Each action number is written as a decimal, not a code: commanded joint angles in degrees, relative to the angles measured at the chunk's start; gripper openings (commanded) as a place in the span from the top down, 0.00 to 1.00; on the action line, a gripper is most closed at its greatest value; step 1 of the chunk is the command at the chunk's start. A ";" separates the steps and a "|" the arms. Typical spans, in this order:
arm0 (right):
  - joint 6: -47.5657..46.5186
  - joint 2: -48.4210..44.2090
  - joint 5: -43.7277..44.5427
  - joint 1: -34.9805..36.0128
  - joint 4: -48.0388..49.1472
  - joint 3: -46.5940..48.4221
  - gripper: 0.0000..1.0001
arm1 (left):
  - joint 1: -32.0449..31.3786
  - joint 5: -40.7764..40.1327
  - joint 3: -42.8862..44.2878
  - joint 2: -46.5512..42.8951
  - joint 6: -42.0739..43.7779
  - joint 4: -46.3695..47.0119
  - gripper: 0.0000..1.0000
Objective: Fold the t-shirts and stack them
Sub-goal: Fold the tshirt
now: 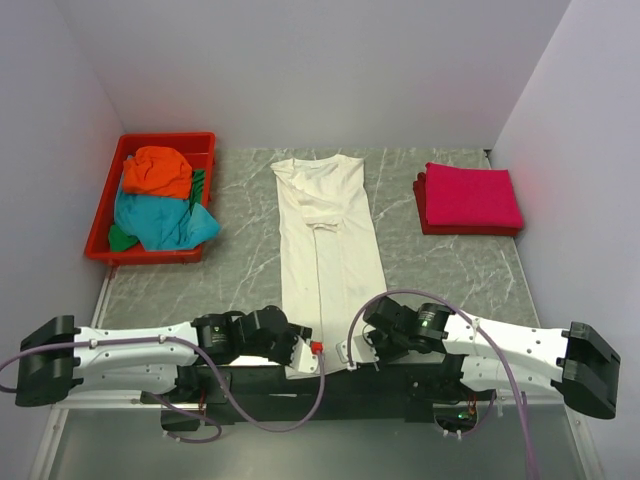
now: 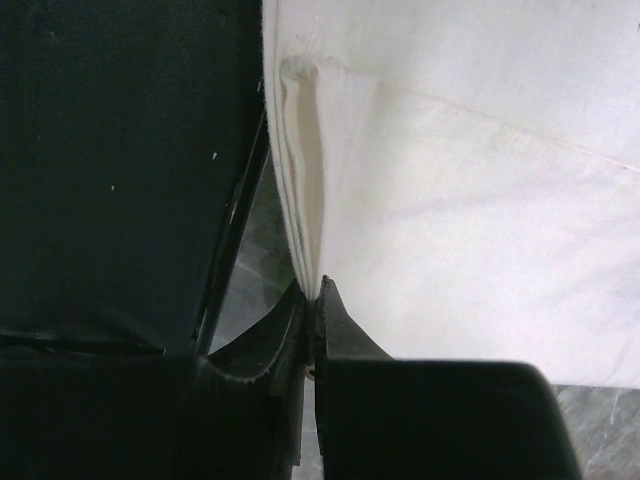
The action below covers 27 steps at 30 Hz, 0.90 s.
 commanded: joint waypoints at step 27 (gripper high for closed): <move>0.41 0.46 -7.80 -9.63 1.38 4.64 1.00 | -1.74 9.97 4.24 6.07 -6.21 2.53 0.27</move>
